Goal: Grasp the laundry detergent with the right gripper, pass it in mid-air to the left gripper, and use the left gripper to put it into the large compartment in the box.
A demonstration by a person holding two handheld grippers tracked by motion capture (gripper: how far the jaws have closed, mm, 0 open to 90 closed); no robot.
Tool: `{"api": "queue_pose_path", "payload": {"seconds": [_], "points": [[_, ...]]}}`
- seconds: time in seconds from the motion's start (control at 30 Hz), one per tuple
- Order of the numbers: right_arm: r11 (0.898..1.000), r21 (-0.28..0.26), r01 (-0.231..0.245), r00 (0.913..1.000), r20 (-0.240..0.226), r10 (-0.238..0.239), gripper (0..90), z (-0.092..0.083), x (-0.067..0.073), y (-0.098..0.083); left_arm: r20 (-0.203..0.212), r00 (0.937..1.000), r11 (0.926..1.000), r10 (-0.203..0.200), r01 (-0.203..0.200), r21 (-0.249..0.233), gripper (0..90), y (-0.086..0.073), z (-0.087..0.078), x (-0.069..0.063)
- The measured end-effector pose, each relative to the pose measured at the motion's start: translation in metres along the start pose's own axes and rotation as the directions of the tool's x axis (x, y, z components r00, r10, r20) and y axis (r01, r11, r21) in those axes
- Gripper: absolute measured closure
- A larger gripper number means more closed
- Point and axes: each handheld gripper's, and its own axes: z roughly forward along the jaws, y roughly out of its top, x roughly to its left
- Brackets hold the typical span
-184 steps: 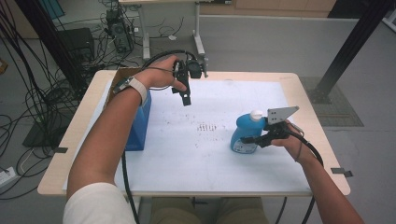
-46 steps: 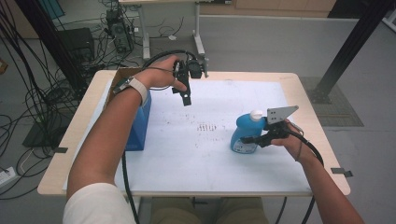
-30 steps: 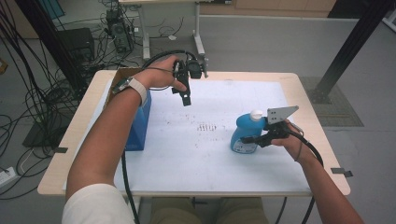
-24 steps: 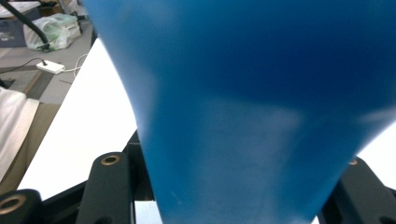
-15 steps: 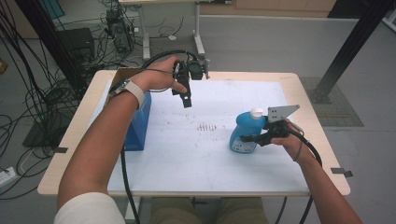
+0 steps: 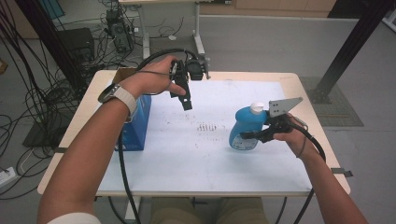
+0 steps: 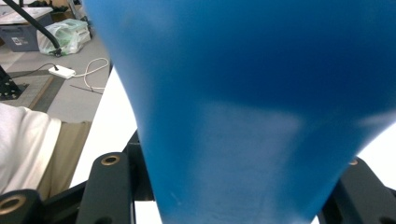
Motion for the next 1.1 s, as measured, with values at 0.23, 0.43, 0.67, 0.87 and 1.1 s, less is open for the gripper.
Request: {"api": "queue_pose_path", "payload": {"seconds": [0.23,0.43,0.67,0.87,1.1], "points": [[1.000,0.001,0.014,0.9998,-0.016,-0.014,43.2,0.002,0.008,0.020,0.022,0.9997,0.9996,0.008,-0.007,-0.029,5.1,-0.003,-0.015,-0.015],[1.000,0.003,0.014,0.9988,-0.047,-0.014,43.2,0.010,0.015,0.034,0.049,0.9986,0.9986,0.020,-0.017,-0.049,5.1,-0.005,-0.025,-0.028],[0.999,0.024,0.033,0.9974,-0.065,-0.031,43.2,0.020,0.020,0.050,0.065,0.9973,0.9973,0.035,-0.031,-0.067,5.4,-0.008,-0.035,-0.037],[0.999,0.029,0.038,0.9962,-0.079,-0.035,43.2,0.027,0.023,0.059,0.095,0.9944,0.9970,0.045,-0.039,-0.067,5.1,-0.008,-0.039,-0.043],[0.998,0.032,0.047,0.9945,-0.095,-0.043,43.2,0.035,0.024,0.065,0.107,0.9924,0.9961,0.060,-0.053,-0.071,5.6,-0.005,-0.044,-0.049]]}}
